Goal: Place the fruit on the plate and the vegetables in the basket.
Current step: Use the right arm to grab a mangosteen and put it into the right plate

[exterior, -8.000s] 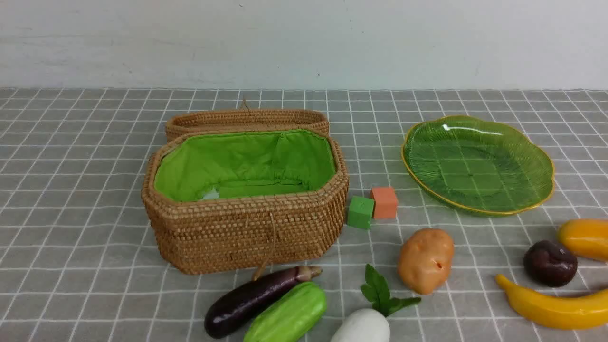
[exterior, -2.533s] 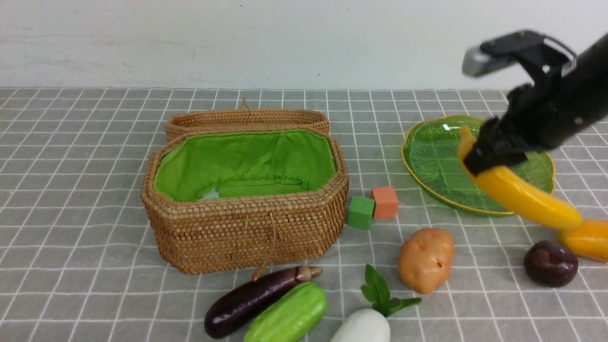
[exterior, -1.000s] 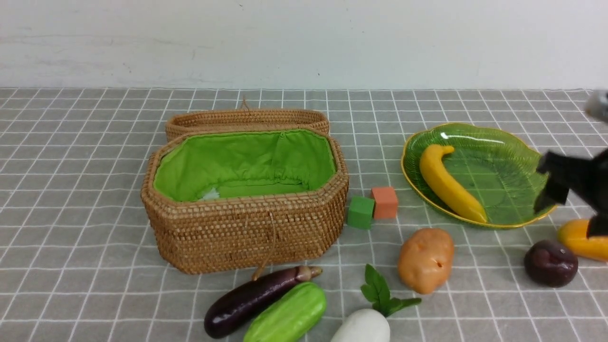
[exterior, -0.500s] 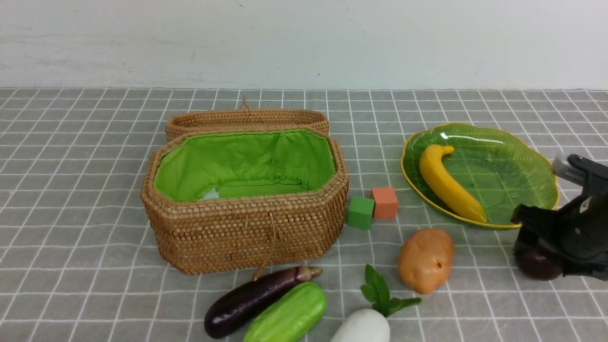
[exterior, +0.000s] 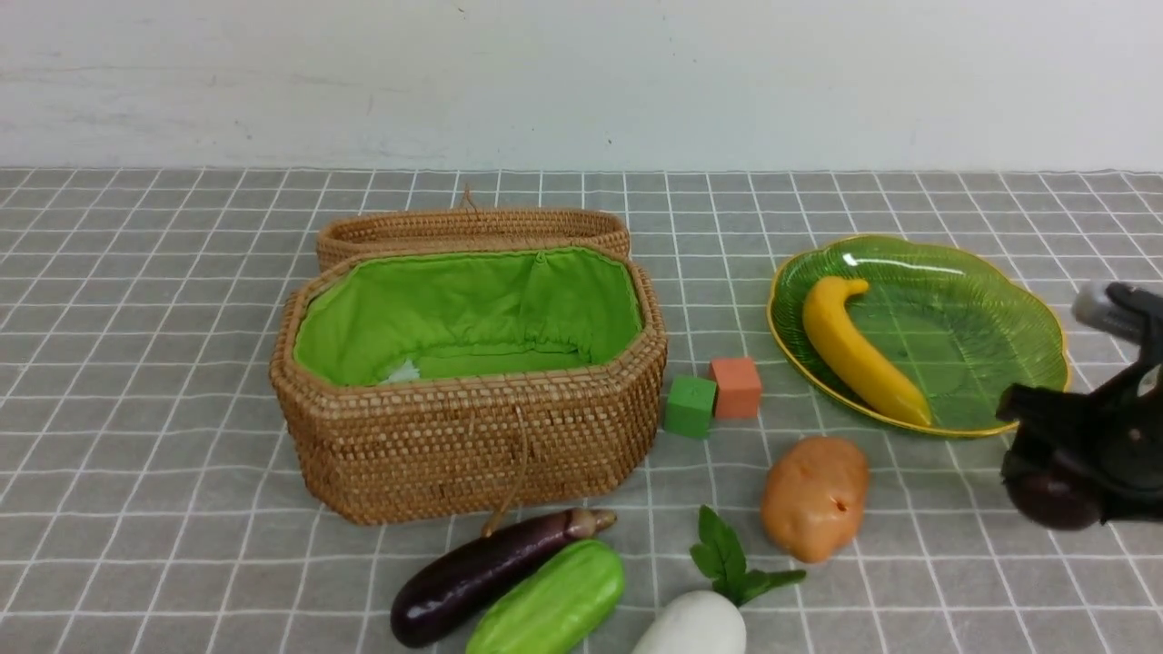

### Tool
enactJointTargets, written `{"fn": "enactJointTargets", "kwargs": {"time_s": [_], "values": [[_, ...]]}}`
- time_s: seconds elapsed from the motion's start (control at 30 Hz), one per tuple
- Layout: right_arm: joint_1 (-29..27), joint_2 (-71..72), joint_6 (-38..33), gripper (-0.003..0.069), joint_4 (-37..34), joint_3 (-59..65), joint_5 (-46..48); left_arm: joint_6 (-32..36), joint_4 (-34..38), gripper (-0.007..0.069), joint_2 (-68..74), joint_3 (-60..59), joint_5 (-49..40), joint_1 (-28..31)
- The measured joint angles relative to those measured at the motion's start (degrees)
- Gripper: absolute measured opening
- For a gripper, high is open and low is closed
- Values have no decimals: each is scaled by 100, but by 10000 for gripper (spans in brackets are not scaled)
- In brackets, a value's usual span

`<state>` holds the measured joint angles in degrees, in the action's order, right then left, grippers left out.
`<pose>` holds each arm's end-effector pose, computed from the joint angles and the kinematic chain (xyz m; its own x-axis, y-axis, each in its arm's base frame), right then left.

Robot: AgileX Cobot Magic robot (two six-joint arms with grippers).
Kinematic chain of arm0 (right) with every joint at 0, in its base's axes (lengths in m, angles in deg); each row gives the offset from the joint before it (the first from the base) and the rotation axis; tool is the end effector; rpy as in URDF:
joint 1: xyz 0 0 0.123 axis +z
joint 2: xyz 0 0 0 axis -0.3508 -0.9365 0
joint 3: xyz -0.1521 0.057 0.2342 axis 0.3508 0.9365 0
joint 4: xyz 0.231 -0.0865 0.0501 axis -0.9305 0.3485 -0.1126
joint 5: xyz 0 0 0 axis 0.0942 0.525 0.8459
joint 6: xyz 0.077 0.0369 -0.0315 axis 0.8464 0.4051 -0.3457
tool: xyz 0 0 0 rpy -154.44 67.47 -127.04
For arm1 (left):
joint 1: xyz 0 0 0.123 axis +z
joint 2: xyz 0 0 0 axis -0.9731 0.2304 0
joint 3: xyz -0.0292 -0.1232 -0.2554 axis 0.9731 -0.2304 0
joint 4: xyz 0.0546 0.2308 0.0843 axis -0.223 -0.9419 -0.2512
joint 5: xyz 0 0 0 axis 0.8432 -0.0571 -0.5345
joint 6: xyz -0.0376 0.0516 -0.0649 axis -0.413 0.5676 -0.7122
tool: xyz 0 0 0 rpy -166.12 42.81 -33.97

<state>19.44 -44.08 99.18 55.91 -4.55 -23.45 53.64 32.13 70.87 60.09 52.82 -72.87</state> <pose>0.3108 -0.0040 0.2054 -0.7850 0.4660 -0.4082 0.4072 0.8847 0.2271 0.0523 0.0043 0.1690 -0.2943 -0.1796 -0.9387 -0.1236 0.9811 -0.1489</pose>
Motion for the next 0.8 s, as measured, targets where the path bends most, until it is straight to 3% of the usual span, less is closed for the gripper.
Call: {"fn": "enactJointTargets", "kwargs": {"time_s": [0.27, 0.4, 0.8], "values": [[0, 575, -679, 576, -30, -667, 30, 0, 0, 239, 0, 0, 0, 0], [0, -83, -1151, 576, -266, -1769, 23, 0, 0, 239, 0, 0, 0, 0], [0, -2586, -1251, 576, -1089, -3298, -123, 0, 0, 239, 0, 0, 0, 0]]}}
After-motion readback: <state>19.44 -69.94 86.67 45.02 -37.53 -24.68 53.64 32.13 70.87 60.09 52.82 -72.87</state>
